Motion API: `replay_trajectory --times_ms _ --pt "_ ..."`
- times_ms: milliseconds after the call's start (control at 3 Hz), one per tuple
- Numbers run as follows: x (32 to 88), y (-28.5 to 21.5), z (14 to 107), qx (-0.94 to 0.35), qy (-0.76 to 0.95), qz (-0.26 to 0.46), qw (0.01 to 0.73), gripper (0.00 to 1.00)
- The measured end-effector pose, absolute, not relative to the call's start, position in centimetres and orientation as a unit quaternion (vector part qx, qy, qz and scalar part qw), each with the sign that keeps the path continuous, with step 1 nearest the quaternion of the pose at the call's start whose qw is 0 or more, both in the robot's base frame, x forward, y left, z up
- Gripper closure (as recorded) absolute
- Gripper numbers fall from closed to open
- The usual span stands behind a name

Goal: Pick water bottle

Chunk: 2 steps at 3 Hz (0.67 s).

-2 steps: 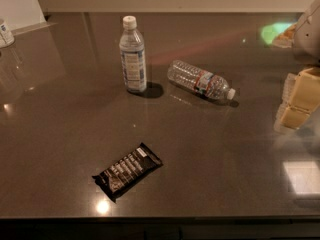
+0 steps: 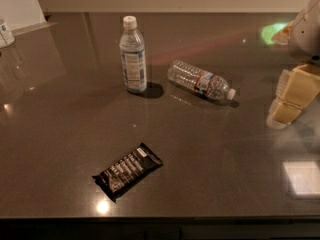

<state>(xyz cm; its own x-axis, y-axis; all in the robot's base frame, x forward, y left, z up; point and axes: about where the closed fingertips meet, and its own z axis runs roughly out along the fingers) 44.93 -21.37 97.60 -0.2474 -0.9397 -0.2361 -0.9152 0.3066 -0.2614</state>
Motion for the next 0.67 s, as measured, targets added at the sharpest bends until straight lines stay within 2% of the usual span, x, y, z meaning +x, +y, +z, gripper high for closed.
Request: replay_trajectory --times_ms 667 --pt "51.6 -20.6 97.7 -0.526 0.824 -0.022 0.212 0.00"
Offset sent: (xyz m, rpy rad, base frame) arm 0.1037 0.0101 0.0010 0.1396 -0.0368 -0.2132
